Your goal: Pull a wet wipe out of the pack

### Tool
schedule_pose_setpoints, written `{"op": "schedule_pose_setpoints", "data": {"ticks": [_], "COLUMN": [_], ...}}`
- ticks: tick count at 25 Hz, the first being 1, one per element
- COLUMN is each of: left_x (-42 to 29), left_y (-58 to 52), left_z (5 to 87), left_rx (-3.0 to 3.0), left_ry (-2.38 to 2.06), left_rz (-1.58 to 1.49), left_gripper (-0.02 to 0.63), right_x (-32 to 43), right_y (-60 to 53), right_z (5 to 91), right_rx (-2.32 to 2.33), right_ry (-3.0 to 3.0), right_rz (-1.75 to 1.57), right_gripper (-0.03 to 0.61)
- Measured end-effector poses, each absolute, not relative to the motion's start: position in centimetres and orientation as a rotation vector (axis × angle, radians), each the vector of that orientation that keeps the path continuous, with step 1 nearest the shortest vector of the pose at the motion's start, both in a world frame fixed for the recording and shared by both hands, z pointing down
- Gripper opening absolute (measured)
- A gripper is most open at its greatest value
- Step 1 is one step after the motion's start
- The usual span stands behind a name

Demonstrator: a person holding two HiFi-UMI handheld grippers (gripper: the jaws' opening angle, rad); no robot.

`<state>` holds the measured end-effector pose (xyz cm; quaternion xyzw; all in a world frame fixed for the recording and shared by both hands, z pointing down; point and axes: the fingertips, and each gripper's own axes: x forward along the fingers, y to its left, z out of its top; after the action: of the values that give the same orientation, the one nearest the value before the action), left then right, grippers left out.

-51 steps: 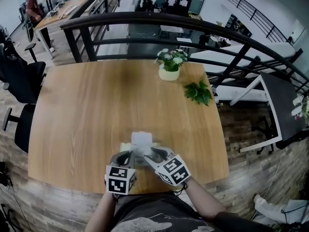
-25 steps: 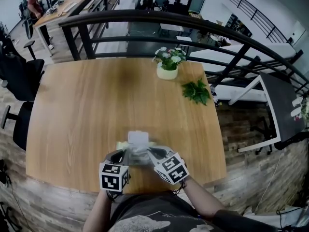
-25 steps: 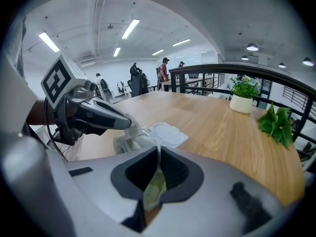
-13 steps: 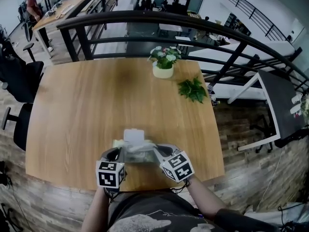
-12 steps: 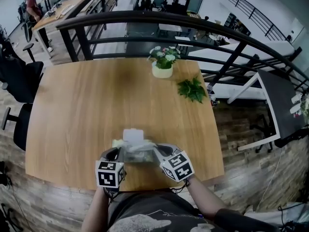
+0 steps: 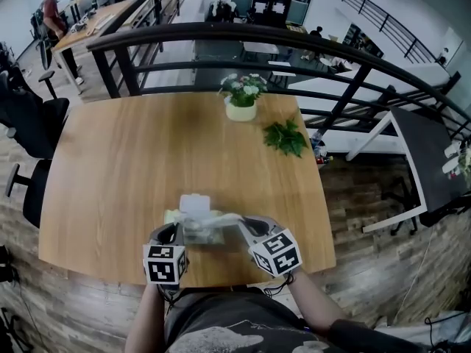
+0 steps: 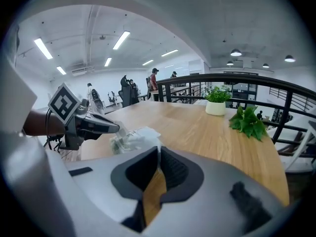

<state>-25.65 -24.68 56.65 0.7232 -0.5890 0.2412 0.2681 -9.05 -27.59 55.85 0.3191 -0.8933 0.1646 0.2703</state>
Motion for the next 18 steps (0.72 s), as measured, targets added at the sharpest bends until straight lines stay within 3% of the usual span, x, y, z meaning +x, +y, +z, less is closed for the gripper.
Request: {"op": "schedule_pose_setpoints", "data": {"ticks": [18], "left_x": [-19.2], "left_y": [-19.6], "left_z": [53.6], "left_rx": [1.880], "left_ry": [-1.785], "left_rz": [0.549], "left_gripper": [0.015], "right_x": [-3.5], "right_y": [-24.0], "right_z": [54.4], "right_rx": [0.675], "right_ry": [-2.530], "right_rz": [0.427], "right_gripper": [0.035]}}
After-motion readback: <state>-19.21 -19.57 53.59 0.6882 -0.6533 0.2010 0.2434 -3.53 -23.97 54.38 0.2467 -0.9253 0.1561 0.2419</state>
